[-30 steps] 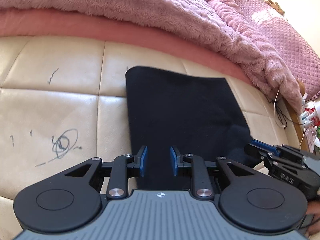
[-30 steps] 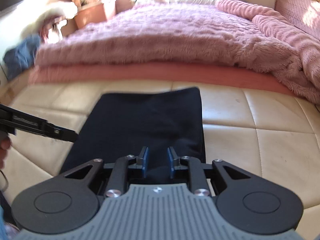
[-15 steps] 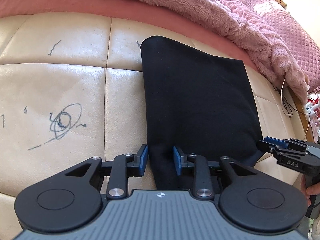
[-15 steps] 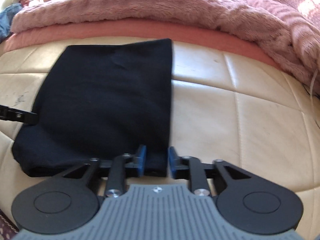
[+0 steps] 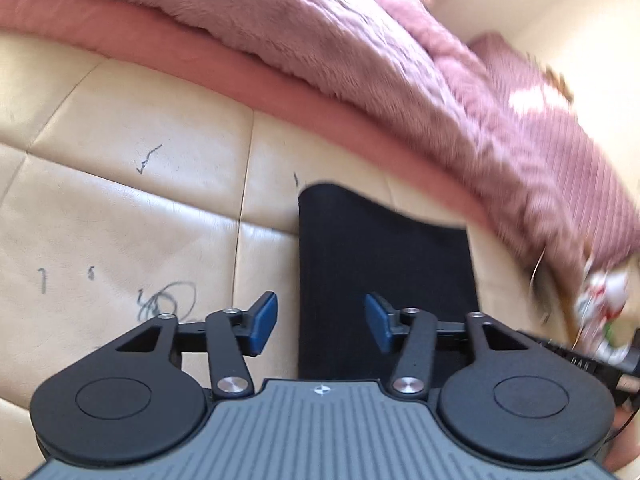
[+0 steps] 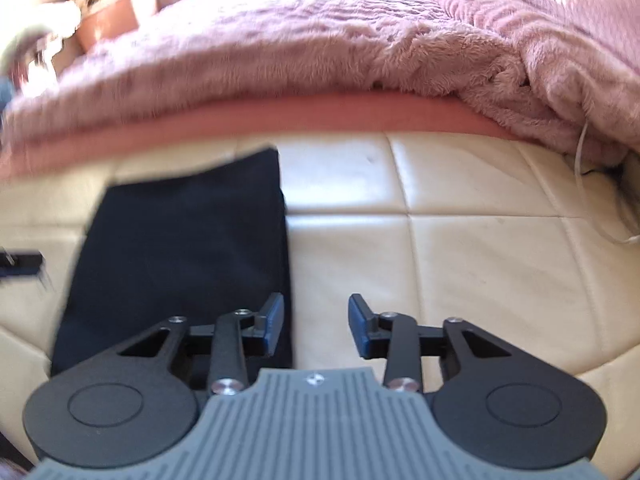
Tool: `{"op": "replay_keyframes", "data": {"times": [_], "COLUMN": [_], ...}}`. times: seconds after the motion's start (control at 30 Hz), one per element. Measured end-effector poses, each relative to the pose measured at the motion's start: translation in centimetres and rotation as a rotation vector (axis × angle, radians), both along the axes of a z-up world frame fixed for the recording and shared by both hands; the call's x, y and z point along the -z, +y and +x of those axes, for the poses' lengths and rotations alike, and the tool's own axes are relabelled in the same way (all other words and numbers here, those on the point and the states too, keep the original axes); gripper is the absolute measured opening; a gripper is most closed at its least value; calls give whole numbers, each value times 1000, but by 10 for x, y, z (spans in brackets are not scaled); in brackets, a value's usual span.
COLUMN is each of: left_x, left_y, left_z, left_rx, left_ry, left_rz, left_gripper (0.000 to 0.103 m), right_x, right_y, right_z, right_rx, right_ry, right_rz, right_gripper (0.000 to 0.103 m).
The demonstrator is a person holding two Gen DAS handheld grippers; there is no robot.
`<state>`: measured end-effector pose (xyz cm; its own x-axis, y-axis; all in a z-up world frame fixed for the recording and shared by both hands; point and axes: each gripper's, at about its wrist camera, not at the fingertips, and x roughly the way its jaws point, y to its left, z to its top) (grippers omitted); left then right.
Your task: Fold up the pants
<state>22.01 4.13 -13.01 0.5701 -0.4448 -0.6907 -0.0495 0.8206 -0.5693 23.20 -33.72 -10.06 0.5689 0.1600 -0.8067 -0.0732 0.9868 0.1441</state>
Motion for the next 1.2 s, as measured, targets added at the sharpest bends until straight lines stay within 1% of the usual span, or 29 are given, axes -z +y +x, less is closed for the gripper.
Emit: {"op": "replay_keyframes", "data": {"times": [0.03,0.07,0.13,0.2,0.27,0.33,0.47,0.53,0.6,0.7,0.77,0.9,0.97,1.0,1.07,1.2], "left_x": [3,6,15,26,35,42,53,60,66,73,75,73,72,72,71,72], "left_y": [3,6,12,15,16,15,11,8,7,6,3,-4,-5,-6,-6,-6], "left_z": [2,5,14,21,26,29,36,41,43,42,44,48,49,50,49,49], "left_rx": [-28,-48,-71,-89,-91,-79,-64,-58,-61,-61,-43,-24,-19,-18,-16,-19], "left_ry": [-6,-11,4,27,46,48,65,85,93,83,88,93,98,100,96,92], "left_rz": [-32,-63,-133,-188,-218,-247,-296,-297,-294,-326,-320,-272,-257,-252,-242,-233], "left_gripper": [62,62,62,62,64,64,66,66,65,59,54,49,47,47,45,39], "right_x": [0,1,8,18,29,42,62,72,81,87,89,94,96,98,101,109], "right_y": [-2,-5,-7,-7,-7,-10,-21,-24,-28,-33,-35,-33,-29,-27,-27,-30], "right_z": [6,13,28,43,55,64,74,76,78,80,82,86,89,89,91,93], "right_rx": [17,30,37,46,46,52,74,82,85,62,49,29,20,20,20,38], "right_ry": [-3,-3,16,40,66,98,137,152,166,159,158,153,150,149,153,162], "right_rz": [49,103,186,228,265,303,375,419,453,500,533,582,598,604,635,696], "right_gripper": [56,59,59,59,59,58,57,55,55,55,55,54,47,46,35,28]}}
